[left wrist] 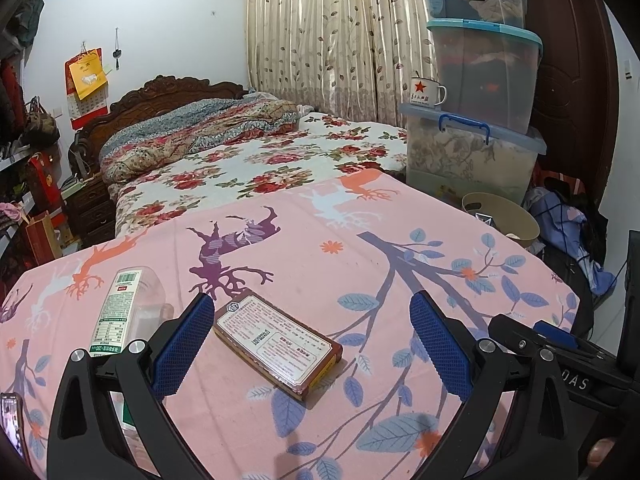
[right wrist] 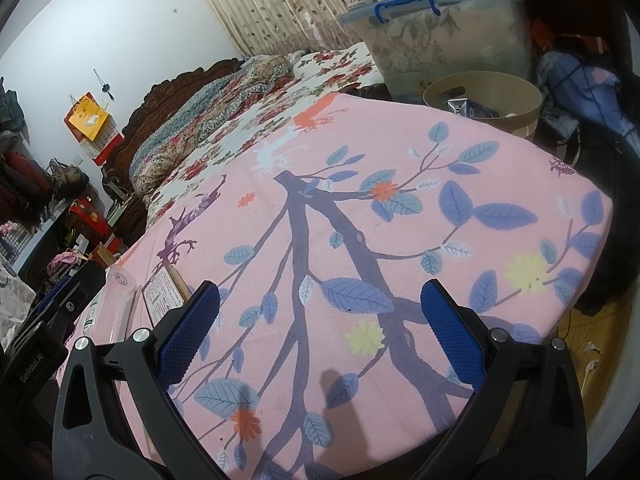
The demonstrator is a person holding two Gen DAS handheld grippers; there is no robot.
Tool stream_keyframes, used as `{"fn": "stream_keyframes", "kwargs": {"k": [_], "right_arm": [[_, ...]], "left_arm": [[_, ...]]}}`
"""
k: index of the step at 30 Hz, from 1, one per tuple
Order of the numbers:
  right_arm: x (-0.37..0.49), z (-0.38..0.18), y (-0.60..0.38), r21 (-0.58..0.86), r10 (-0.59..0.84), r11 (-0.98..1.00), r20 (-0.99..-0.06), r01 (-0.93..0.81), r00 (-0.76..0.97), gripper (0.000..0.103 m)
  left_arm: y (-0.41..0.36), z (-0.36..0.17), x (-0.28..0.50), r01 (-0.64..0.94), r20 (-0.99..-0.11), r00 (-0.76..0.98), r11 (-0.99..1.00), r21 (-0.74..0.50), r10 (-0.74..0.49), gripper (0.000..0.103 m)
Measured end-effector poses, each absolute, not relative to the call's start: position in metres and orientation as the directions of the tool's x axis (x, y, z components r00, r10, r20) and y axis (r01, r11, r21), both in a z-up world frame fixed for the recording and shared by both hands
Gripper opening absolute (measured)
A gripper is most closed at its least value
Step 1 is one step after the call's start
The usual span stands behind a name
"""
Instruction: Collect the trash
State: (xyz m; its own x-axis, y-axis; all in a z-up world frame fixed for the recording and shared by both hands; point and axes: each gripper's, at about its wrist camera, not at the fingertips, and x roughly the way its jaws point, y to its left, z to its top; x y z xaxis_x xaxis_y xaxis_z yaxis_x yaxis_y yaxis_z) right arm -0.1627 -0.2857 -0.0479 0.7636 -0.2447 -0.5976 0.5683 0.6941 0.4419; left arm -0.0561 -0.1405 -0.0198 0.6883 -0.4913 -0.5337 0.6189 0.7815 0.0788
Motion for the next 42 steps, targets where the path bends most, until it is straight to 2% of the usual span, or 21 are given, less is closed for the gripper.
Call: {"fn": "stream_keyframes", "kwargs": {"k": [42], "right_arm": [[-0.1621,-0.0472,-0.2820,0.448,-0.230,0.692,-0.606,0.566,0.761,0.099]], "left_arm": [[-0.1405,-0.0208,-0.0510,0.618,-0.537,0.687,0.783,0.077,-0.489,0.094]]}}
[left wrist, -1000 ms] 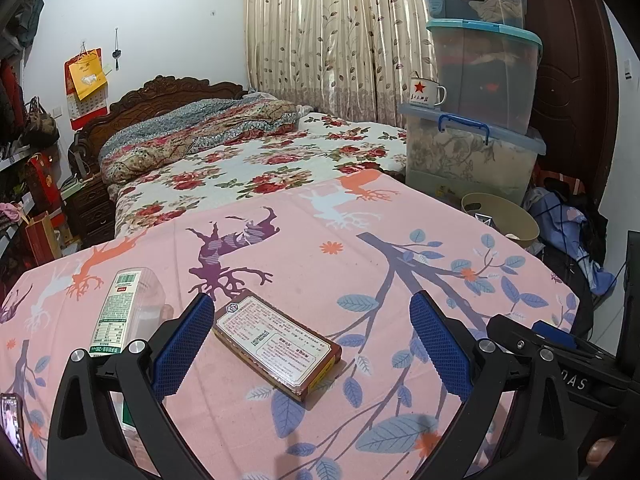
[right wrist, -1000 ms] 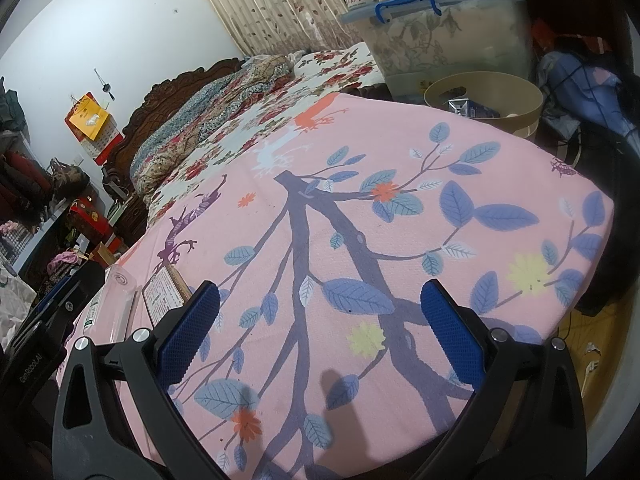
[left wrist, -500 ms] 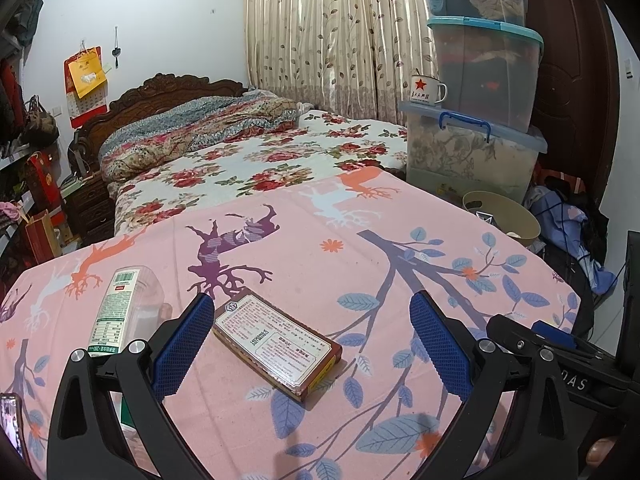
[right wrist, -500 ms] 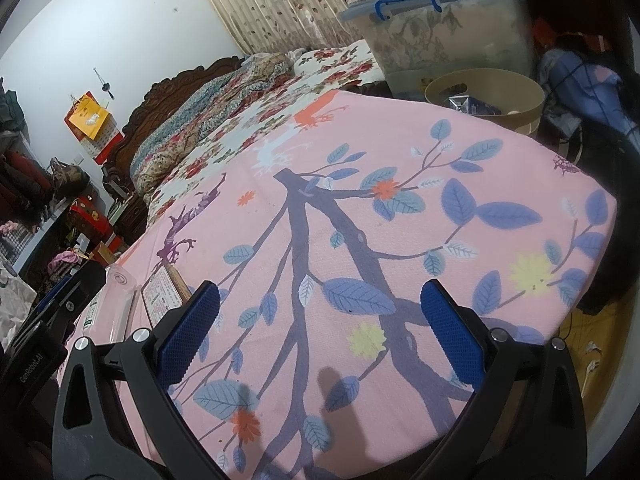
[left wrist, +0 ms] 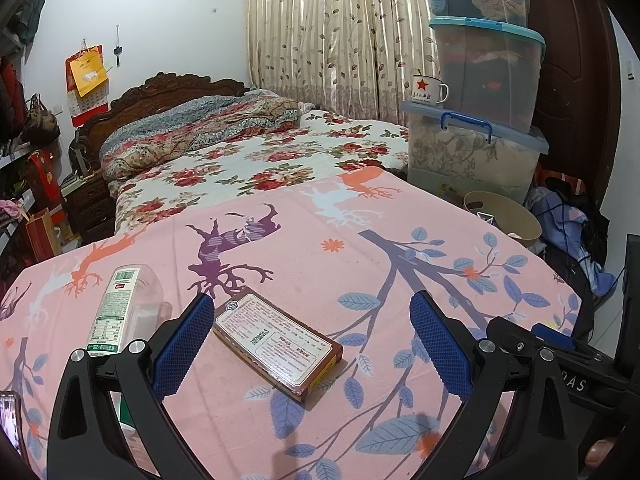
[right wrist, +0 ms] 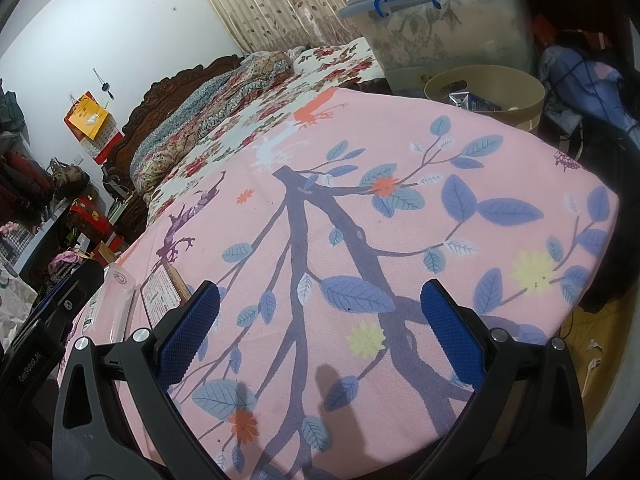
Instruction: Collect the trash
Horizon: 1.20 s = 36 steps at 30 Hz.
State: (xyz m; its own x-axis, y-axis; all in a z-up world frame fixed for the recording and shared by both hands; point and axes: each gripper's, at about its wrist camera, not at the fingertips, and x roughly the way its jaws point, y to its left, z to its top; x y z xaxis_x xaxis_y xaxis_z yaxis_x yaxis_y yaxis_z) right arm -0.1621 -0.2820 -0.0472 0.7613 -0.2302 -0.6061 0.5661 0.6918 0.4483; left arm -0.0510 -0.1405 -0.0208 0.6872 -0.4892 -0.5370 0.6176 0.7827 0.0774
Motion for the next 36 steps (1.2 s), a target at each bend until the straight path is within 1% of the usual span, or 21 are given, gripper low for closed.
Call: {"fn": "stream_keyframes", "kwargs": {"k": [19,36], "right_arm": [[-0.1606,-0.0473,-0.2864,0.449,-0.226,0.692,-0.608,0.565,0.761,0.099],[-0.1603,-0.0473,-0.2865,0.450,-0.224,0.692,-0.610,0.565,0.760,0.099]], "left_arm": [[-0.1394,-0.0192,-0.0487,0.608,-0.540,0.688,0.791,0.065,-0.485,0.094],[-0.1413,-0.0195,-0.0490,0.602,-0.544,0.694,0.794,0.079,-0.472,0.094]]}}
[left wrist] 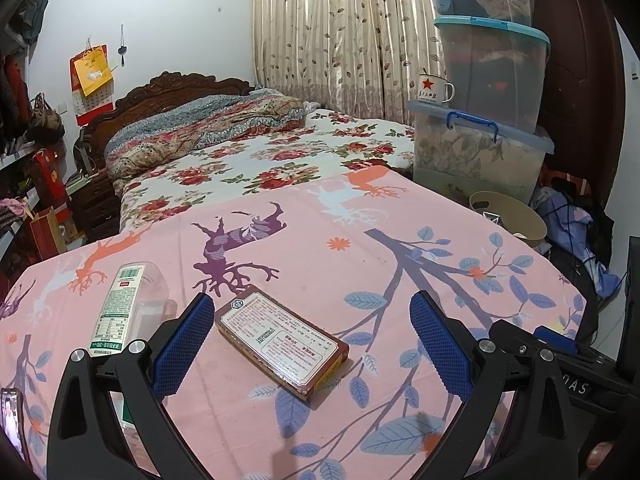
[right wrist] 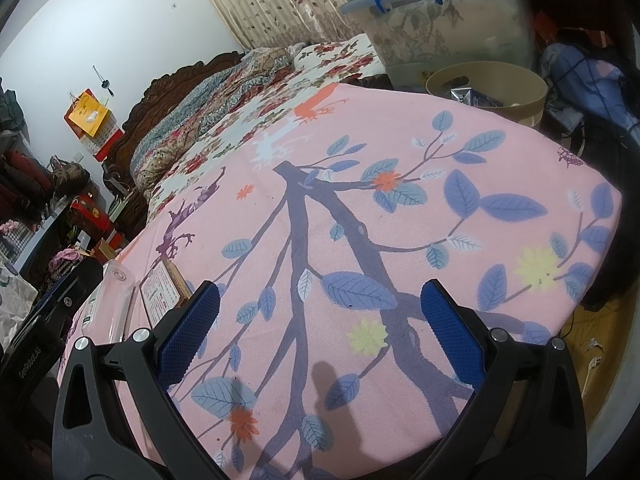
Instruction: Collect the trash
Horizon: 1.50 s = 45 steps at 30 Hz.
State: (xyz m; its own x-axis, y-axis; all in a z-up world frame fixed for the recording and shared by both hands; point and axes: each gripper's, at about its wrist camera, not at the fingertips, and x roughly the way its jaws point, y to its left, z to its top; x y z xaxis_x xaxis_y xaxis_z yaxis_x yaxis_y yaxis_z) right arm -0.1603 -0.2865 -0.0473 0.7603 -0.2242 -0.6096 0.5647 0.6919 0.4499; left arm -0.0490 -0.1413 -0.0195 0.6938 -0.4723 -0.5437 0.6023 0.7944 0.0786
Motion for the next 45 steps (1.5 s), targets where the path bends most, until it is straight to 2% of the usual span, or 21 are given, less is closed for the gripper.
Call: {"fn": "stream_keyframes", "kwargs": {"k": [16,23,27,33,39,45], "right_arm": [[-0.156,-0.047,-0.236,0.398,-0.195,0.761,-0.613,0.513,0.766,0.099],[-0.133,-0.038,-0.206,0.347,-0.140,0.834,-0.619,0.429,0.773,0.099],[-0.111,-0.038,-0.193,0.323,-0.095,0.868,-0.638,0.377,0.764,0.099],[-0.063,-0.040,-0.184,0.335,0.040,0.906,-0.679,0.260,0.733,0.099],[-0.026,-0.045,-0.175,0.293,0.110,0.945,-0.707,0.148,0.698,0.099],[-0.004,-0.058,-0.175,0.238,0.086,0.960,-0.750,0.146,0.656,0.099]], "left_arm": [[-0.124,-0.018,-0.032,0.576,-0.546,0.701,0.815,0.056,-0.458,0.094],[-0.062,-0.007,0.009,0.404,-0.542,0.777,0.914,0.040,-0.320,0.094],[-0.022,-0.010,0.044,0.278,-0.594,0.778,0.960,0.029,-0.207,0.094],[-0.012,-0.042,0.063,0.248,-0.709,0.692,0.967,0.055,-0.137,0.094],[-0.013,-0.063,0.064,0.263,-0.751,0.650,0.961,0.079,-0.116,0.094],[-0.014,-0.082,0.067,0.297,-0.795,0.590,0.953,0.054,-0.138,0.094]]}}
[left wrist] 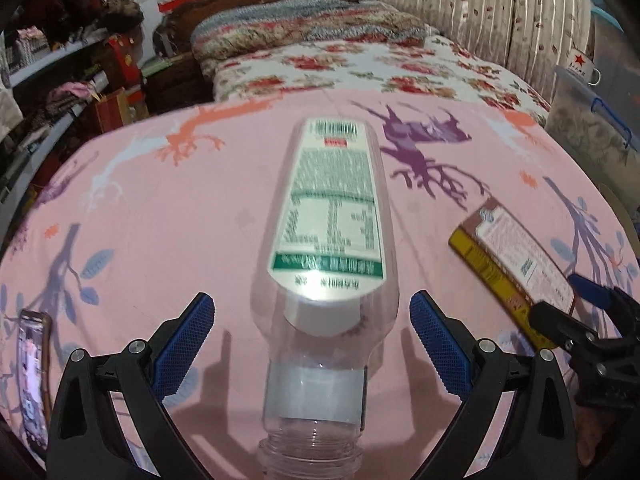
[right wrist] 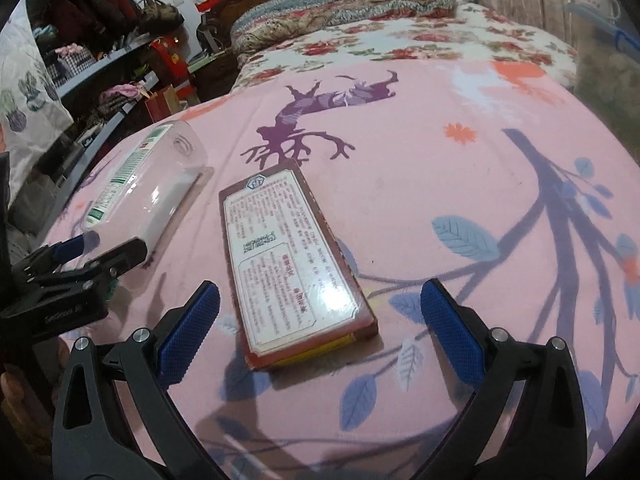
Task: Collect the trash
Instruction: 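Move the left tool over the clear bottle while the right tool moves over the brown box, then close the left tool on the clear bottle while the right tool closes on the brown box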
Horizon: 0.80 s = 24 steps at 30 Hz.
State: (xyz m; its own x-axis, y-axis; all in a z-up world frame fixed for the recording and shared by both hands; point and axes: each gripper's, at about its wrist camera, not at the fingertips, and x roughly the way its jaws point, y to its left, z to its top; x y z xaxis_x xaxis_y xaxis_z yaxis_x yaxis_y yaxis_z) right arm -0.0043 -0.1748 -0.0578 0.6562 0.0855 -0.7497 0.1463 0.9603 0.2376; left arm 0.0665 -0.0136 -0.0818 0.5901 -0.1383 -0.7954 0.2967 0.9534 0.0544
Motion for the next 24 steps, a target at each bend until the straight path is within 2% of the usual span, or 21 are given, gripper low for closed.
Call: {"fn": "stream_keyframes", "kwargs": {"k": [12,18,20,21,22,24], "right_arm": [[-0.001,-0.058,-0.182,0.207,0.060,0.967,-0.750,0.148,0.659,0.098],[-0.002,-0.057,-0.181,0.211,0.074,0.969,-0.740,0.126,0.668,0.089],[-0.003,-0.057,-0.179,0.212,0.092,0.972,-0.732,0.099,0.675,0.074],[-0.004,-0.056,-0.176,0.213,0.107,0.974,-0.728,0.075,0.678,0.069],[-0.005,-0.056,-0.173,0.200,0.100,0.977,-0.729,0.071,0.678,0.069],[-0.006,-0.055,-0.172,0.192,0.093,0.979,-0.724,0.071,0.684,0.069]], "left_arm": [[-0.010,-0.091,0.070,0.296,-0.818,0.548,0.955,-0.006,-0.176,0.091],[-0.012,-0.091,0.070,0.297,-0.816,0.552,0.955,0.002,-0.170,0.090],[-0.014,-0.092,0.069,0.299,-0.817,0.554,0.954,0.017,-0.159,0.081],[-0.015,-0.092,0.068,0.298,-0.813,0.563,0.954,0.031,-0.150,0.073],[-0.015,-0.091,0.067,0.296,-0.808,0.572,0.954,0.042,-0.142,0.060],[-0.014,-0.090,0.066,0.297,-0.804,0.577,0.954,0.038,-0.147,0.058]]}}
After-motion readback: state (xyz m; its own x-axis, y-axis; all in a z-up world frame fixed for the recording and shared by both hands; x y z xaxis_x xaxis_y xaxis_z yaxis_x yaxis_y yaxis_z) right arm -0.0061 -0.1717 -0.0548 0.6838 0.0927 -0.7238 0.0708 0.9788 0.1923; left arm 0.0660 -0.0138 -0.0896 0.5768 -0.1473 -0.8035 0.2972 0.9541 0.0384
